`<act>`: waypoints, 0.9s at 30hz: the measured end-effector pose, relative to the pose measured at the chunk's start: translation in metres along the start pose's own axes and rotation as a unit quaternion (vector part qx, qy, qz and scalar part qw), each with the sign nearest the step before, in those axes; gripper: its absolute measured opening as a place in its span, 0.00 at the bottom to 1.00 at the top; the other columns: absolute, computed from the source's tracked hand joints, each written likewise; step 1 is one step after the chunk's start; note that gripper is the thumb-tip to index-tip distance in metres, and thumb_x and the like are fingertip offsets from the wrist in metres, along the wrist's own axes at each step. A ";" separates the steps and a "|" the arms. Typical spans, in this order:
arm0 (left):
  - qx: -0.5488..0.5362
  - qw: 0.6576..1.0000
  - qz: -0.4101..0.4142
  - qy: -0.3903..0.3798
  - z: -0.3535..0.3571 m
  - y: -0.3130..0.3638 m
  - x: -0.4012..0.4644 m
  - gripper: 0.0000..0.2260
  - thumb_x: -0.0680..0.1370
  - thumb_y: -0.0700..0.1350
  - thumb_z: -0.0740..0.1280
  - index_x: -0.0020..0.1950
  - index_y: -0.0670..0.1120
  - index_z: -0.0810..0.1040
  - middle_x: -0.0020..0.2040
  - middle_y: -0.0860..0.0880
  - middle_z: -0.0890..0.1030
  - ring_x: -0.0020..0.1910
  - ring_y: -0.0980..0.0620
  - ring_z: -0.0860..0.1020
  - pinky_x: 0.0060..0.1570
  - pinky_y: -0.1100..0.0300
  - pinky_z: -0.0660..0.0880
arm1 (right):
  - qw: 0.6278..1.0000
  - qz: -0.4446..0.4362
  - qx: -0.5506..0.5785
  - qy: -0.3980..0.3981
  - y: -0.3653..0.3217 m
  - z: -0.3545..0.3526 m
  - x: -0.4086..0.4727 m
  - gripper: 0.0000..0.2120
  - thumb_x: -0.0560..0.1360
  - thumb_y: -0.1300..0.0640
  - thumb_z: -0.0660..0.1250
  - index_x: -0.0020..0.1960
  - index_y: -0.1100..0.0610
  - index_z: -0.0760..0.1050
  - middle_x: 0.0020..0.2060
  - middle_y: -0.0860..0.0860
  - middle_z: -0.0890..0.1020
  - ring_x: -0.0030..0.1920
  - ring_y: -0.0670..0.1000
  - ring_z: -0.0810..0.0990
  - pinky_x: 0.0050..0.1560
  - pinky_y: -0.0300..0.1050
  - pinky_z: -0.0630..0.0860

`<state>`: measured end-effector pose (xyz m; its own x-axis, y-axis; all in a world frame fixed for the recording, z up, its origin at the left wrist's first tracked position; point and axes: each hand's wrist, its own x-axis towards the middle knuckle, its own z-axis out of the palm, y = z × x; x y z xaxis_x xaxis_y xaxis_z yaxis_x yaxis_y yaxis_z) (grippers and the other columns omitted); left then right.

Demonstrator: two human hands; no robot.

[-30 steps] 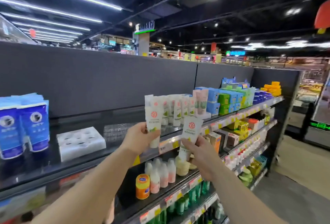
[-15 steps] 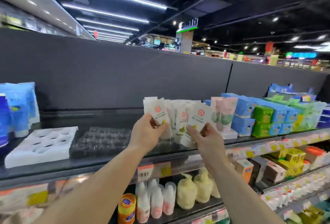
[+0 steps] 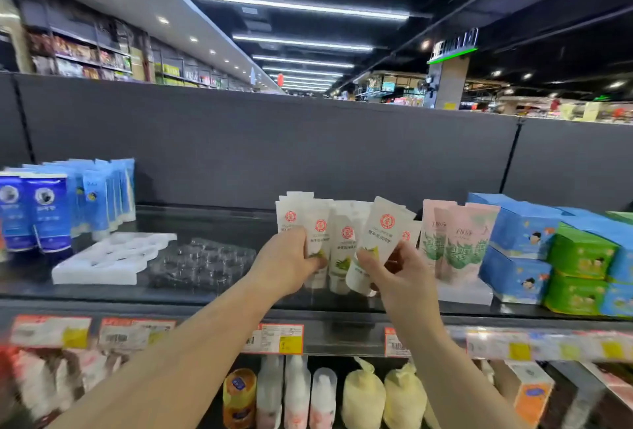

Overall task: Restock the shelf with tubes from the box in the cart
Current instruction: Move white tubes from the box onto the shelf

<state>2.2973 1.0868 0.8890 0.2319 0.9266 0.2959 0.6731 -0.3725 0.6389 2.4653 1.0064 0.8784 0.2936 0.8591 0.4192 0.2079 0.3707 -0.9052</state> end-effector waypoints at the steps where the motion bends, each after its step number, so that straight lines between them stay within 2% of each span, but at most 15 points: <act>1: 0.003 1.000 -0.003 -0.007 0.001 0.000 0.001 0.09 0.76 0.48 0.71 0.52 0.52 0.72 0.51 0.57 0.78 0.49 0.55 0.78 0.50 0.57 0.78 | 1.000 0.002 0.010 -0.004 0.000 -0.001 0.000 0.09 0.72 0.52 0.72 0.49 0.46 0.75 0.42 0.37 0.83 0.44 0.38 0.82 0.39 0.36 0.80; 4: 0.012 1.000 -0.006 -0.026 0.004 -0.003 0.001 0.12 0.76 0.47 0.70 0.57 0.51 0.74 0.57 0.55 0.80 0.53 0.54 0.78 0.53 0.56 0.78 | 1.000 0.001 0.022 -0.005 0.004 -0.004 0.000 0.08 0.72 0.53 0.72 0.48 0.47 0.75 0.41 0.37 0.83 0.44 0.37 0.82 0.38 0.36 0.80; 9: -0.010 0.999 0.005 -0.032 0.002 -0.007 -0.005 0.14 0.75 0.48 0.72 0.59 0.53 0.76 0.55 0.57 0.81 0.54 0.56 0.79 0.56 0.57 0.77 | 1.000 0.009 0.002 -0.017 0.004 0.002 0.002 0.07 0.72 0.52 0.73 0.48 0.47 0.77 0.44 0.42 0.84 0.46 0.43 0.83 0.45 0.43 0.82; 14: -0.107 0.994 0.019 0.017 -0.017 -0.014 -0.038 0.16 0.74 0.50 0.72 0.61 0.53 0.76 0.51 0.62 0.79 0.51 0.61 0.78 0.50 0.65 0.76 | 0.996 -0.017 -0.029 -0.078 -0.010 0.027 0.002 0.08 0.73 0.53 0.73 0.47 0.42 0.76 0.43 0.39 0.84 0.43 0.38 0.82 0.41 0.36 0.80; 18: -0.153 0.982 0.037 -0.106 -0.038 -0.023 -0.056 0.18 0.74 0.50 0.73 0.63 0.57 0.75 0.53 0.58 0.82 0.52 0.60 0.80 0.56 0.58 0.77 | 0.990 -0.029 -0.068 -0.117 -0.016 0.054 0.000 0.09 0.73 0.50 0.72 0.51 0.43 0.76 0.44 0.38 0.83 0.45 0.39 0.82 0.41 0.34 0.79; 19: -0.153 0.982 0.041 -0.106 -0.039 -0.026 -0.057 0.18 0.73 0.50 0.73 0.61 0.58 0.76 0.52 0.58 0.82 0.52 0.58 0.80 0.56 0.56 0.77 | 0.989 -0.027 -0.076 -0.124 -0.016 0.060 0.000 0.09 0.73 0.49 0.72 0.52 0.43 0.76 0.44 0.37 0.82 0.45 0.39 0.81 0.40 0.33 0.78; 21: -0.140 0.988 0.037 -0.060 -0.041 -0.032 -0.054 0.15 0.73 0.50 0.74 0.58 0.57 0.78 0.50 0.54 0.83 0.49 0.55 0.81 0.54 0.53 0.79 | 0.988 -0.017 -0.076 -0.135 -0.015 0.070 -0.001 0.09 0.73 0.49 0.71 0.52 0.44 0.76 0.45 0.39 0.83 0.47 0.41 0.82 0.42 0.35 0.80; 24: -0.142 0.990 0.012 -0.022 -0.041 -0.040 -0.046 0.13 0.74 0.48 0.73 0.57 0.55 0.78 0.49 0.55 0.83 0.49 0.57 0.81 0.54 0.52 0.79 | 0.987 -0.013 -0.086 -0.135 -0.010 0.073 -0.002 0.12 0.74 0.48 0.71 0.56 0.44 0.76 0.47 0.41 0.83 0.49 0.43 0.82 0.48 0.41 0.81; 27: -0.128 0.992 -0.017 0.014 -0.035 -0.047 -0.036 0.13 0.73 0.49 0.73 0.57 0.54 0.78 0.50 0.57 0.83 0.50 0.59 0.81 0.56 0.53 0.79 | 0.979 -0.032 -0.178 -0.093 0.000 0.065 -0.006 0.16 0.74 0.47 0.70 0.60 0.49 0.76 0.46 0.40 0.81 0.47 0.40 0.79 0.46 0.33 0.76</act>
<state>2.2331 1.0696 0.8733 0.1897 0.9386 0.2881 0.4798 -0.3446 0.8068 2.4031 1.0240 0.8715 0.1024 0.8998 0.4241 0.5415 0.3072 -0.7825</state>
